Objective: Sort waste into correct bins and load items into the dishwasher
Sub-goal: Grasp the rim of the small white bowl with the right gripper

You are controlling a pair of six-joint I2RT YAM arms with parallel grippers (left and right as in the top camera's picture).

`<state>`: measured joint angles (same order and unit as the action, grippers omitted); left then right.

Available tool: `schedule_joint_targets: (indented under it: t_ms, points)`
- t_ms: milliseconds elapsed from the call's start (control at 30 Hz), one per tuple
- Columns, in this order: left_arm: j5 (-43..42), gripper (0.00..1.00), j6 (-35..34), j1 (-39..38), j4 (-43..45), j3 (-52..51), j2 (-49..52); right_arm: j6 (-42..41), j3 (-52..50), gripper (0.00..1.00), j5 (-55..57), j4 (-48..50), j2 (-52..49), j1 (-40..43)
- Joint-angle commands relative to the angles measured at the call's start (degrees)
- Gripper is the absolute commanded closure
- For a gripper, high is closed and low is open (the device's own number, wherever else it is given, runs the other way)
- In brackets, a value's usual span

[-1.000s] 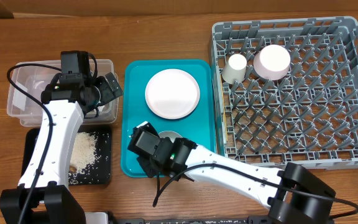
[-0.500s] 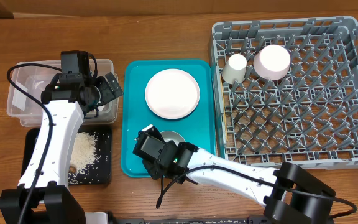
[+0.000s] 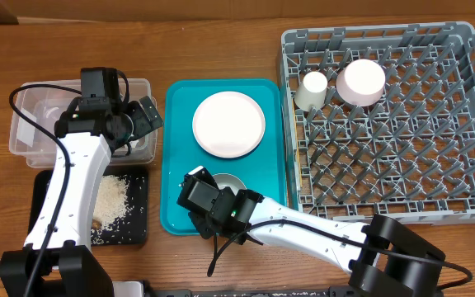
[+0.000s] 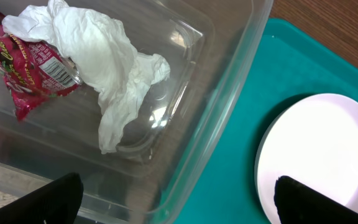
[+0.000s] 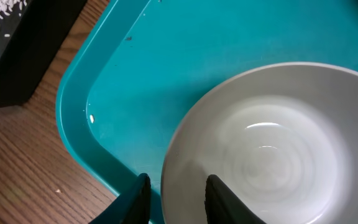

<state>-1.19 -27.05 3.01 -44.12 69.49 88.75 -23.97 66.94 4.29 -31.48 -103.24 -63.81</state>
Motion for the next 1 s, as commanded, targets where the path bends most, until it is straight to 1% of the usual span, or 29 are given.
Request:
schedule_joint_targets:
  t_ms: [0,400,533,600,700,800,867,967]
  points:
    - [0.7,0.00,-0.6,0.1,0.2,0.5,0.4,-0.3,-0.4,0.68,-0.5,0.4,0.2,-0.2]
    - [0.7,0.00,-0.6,0.1,0.2,0.5,0.4,-1.4,-1.0,0.69,-0.5,0.5,-1.5,-0.2]
    - [0.7,0.00,-0.6,0.1,0.2,0.5,0.4,-1.4,-1.0,0.80,-0.4,0.1,-1.5,-0.2]
    - [0.7,0.00,-0.6,0.1,0.2,0.5,0.4,-1.4,-1.0,0.82,-0.2,-0.1,-1.5,-0.2]
    - [0.7,0.00,-0.6,0.1,0.2,0.5,0.4,-1.9,-1.0,0.83,2.9,-0.1,-1.5,-0.2]
    - [0.7,0.00,-0.6,0.1,0.2,0.5,0.4,-4.8,-1.0,0.83,10.1,-0.5,-1.5,-0.2]
    - [0.7,0.00,-0.6,0.1,0.2,0.5,0.4,-4.9,-1.0,0.83,13.6,-0.8,-1.5,-0.1]
    - [0.7,0.00,-0.6,0.1,0.2,0.5,0.4,-4.8,-1.0,0.83,14.5,-0.8,-1.5,-0.1]
